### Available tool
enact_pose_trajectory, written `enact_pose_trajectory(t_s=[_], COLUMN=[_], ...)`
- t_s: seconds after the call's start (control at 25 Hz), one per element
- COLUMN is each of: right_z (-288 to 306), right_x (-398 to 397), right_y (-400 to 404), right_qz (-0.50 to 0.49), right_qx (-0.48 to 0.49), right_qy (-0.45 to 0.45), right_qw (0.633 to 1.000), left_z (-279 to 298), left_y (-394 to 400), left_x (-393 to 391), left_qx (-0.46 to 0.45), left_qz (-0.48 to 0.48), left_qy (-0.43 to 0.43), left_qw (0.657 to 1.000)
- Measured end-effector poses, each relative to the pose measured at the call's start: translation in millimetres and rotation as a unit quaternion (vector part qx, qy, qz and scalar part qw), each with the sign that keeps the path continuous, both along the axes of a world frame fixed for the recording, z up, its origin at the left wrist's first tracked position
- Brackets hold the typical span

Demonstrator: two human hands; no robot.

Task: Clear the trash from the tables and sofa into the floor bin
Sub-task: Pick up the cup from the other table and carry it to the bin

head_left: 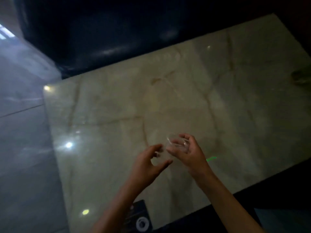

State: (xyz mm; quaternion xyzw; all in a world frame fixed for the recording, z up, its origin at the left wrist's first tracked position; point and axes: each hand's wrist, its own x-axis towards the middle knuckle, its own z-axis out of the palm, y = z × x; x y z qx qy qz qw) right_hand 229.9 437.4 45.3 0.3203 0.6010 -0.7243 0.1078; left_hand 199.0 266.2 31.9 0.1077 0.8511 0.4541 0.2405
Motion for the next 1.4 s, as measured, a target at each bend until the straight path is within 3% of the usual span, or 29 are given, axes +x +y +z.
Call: enact_pose_trajectory(t_s=[0.2,0.4,0.52,0.64,0.96,1.24,1.4], right_z=[-3,-7,-9,-13,-28,-29,-43], right_x=[-15,-12,-13,-14,-5,-12,-27], right_y=[-149,-251,-287,-303,-326,-404,-503], right_qz=[0.061,0.115,0.129,0.137,0.198,0.165,0.141], right_qx=[-0.127,-0.102,-0.036,0.01,-0.056,-0.069,-0.063], right_qy=[-0.029,-0.066,-0.073,-0.07,-0.092,-0.087,-0.105], right_qw=[0.99,0.986,0.988,0.988,0.974,0.98,0.982], left_z=[-3,-4,-4,-10,-28,-42,-67], left_y=[-157,-256,-274,-276,-307,-393,-492], left_x=[19,47,54,51,70,50,33], left_qx=[0.045,0.037,-0.012,-0.01,0.008,0.008,0.024], left_qz=[0.092,0.151,0.149,0.168,0.232,0.165,0.129], left_qy=[-0.069,-0.066,-0.041,-0.07,-0.138,-0.13,-0.141], left_qw=[0.992,0.986,0.988,0.983,0.963,0.978,0.981])
